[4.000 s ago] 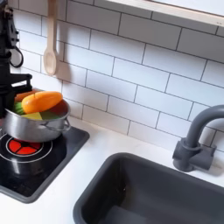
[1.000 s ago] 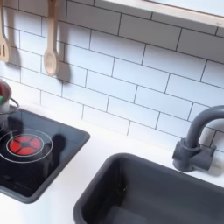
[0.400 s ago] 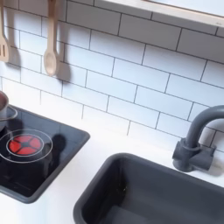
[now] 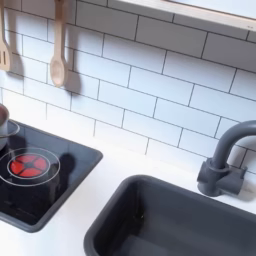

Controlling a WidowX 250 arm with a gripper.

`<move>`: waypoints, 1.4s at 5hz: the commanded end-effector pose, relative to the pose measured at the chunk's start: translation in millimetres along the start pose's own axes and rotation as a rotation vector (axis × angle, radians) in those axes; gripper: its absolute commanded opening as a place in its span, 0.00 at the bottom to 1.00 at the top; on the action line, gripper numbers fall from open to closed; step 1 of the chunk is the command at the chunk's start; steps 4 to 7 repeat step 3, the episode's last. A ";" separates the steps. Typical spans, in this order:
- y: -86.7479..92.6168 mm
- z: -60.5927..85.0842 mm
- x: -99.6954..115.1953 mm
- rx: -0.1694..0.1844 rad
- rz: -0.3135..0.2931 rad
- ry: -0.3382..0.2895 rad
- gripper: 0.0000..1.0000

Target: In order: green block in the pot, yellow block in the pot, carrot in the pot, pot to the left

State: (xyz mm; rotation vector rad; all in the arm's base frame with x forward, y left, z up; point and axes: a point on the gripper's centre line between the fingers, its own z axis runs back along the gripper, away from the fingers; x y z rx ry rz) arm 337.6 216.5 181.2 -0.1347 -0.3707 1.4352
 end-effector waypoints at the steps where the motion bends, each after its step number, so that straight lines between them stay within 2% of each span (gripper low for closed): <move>1: -21.1 43.2 -14.5 -0.088 -0.075 -0.061 1.00; 7: -18.2 40.4 -15.3 -0.080 -0.073 -0.056 1.00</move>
